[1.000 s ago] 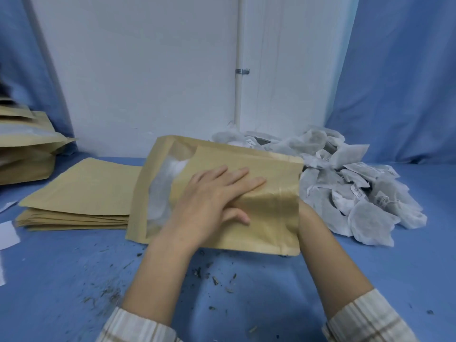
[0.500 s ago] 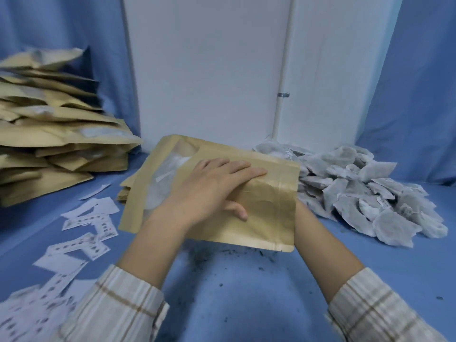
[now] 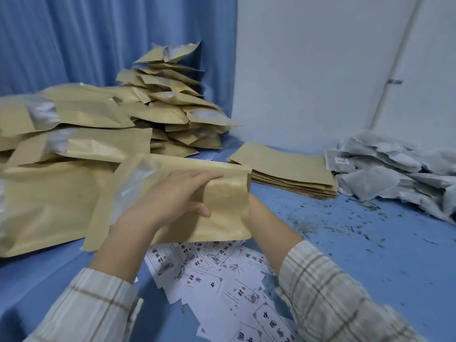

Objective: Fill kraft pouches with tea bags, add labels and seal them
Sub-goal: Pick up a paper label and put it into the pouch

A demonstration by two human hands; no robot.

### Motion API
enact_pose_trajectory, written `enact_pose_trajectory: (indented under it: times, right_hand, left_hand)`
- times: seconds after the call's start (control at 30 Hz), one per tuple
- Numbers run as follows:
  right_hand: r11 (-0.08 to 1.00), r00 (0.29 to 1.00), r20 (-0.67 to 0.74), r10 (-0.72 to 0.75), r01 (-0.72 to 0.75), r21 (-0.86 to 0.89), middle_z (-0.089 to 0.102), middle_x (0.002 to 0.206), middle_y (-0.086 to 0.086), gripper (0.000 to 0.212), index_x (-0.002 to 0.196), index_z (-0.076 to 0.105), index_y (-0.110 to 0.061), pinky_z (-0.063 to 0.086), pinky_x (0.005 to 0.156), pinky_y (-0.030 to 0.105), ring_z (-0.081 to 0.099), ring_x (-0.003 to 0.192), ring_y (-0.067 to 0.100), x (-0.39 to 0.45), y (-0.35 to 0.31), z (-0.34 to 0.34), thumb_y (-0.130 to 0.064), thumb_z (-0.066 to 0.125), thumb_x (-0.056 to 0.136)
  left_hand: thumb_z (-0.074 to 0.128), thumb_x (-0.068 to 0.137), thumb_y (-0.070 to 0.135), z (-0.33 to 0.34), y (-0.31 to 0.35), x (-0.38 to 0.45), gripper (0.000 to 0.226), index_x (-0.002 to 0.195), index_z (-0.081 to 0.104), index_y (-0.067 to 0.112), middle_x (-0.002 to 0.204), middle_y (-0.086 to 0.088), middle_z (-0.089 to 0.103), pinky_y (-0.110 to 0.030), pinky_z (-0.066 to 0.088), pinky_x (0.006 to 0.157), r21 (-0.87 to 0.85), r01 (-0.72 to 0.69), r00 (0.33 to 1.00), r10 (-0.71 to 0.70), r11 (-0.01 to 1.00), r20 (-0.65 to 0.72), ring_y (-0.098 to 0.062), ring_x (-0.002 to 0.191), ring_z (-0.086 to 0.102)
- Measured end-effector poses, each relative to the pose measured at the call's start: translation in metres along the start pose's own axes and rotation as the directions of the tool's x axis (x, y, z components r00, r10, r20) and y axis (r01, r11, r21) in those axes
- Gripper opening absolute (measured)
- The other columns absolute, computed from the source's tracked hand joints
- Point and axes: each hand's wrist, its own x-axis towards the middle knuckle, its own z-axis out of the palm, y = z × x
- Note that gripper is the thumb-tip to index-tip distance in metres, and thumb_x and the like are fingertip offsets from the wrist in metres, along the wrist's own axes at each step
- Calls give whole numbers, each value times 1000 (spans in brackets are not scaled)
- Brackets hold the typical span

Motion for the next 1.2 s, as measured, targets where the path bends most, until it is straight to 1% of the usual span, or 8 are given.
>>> enact_pose_trajectory:
  times: [0.1,0.3,0.43,0.57,0.7,0.83,1.03,1.2]
  right_hand:
    - [997,997,53,56,-53,-52,46,92,9,29,116,51,1,44,86,28,52,94,25,0,-2,21,-18,36,100]
    - [908,943,-74,-325,290,-301,62,75,3,16,83,66,-9,46,62,18,56,61,9,-22,22,-6,-10,50,87]
    - [763,956,80,-284,276,-585,66,103,-1,20,105,68,-18,40,78,11,56,92,8,-37,54,-39,-22,58,88]
    - [592,934,247,-259,356,-723,45,126,-6,63,127,55,-20,26,96,13,37,115,4,-42,68,-46,-47,72,73]
    - [620,915,201,-351,388,-682,51,102,-6,50,105,61,-19,34,75,4,47,94,6,-36,71,-44,-40,81,65]
    - [753,955,97,-279,280,-595,46,77,-9,37,90,52,-21,32,57,16,43,68,6,-29,67,-48,-31,80,69]
    - [740,932,24,-362,303,-601,70,89,-2,15,99,67,-22,44,71,17,61,79,8,-31,61,-63,-28,63,86]
    - [724,775,-91,-625,532,-440,68,88,-30,13,87,74,-34,44,81,8,62,90,-5,-48,44,-70,-24,65,85]
  left_hand:
    - [80,67,28,7,-24,-15,76,134,43,35,139,11,47,-39,30,107,-93,32,999,-34,995,-13,-17,128,40]
    - [83,63,18,19,-54,-22,76,131,50,31,134,10,51,-39,32,106,-155,61,998,-61,986,4,-17,124,44]
    - [84,61,19,22,-60,-17,79,130,49,37,130,20,48,-32,30,106,-216,102,994,-94,971,46,-10,124,42]
    - [84,61,24,20,-65,-11,80,129,47,44,135,19,47,-30,30,105,-232,160,986,-142,960,93,-8,126,40]
    - [84,61,23,17,-64,-10,80,128,47,45,135,20,48,-32,31,106,-246,183,981,-159,952,114,-8,126,41]
    - [85,60,20,15,-63,-12,79,125,49,47,130,22,50,-29,32,103,-265,190,980,-166,945,111,-7,123,42]
    - [85,59,19,12,-58,-12,80,112,43,62,123,27,50,-23,32,94,-298,181,982,-159,937,99,-4,118,43]
    - [85,59,17,8,-56,-11,79,109,43,62,124,30,48,-17,30,99,-327,171,985,-149,929,91,-3,122,41]
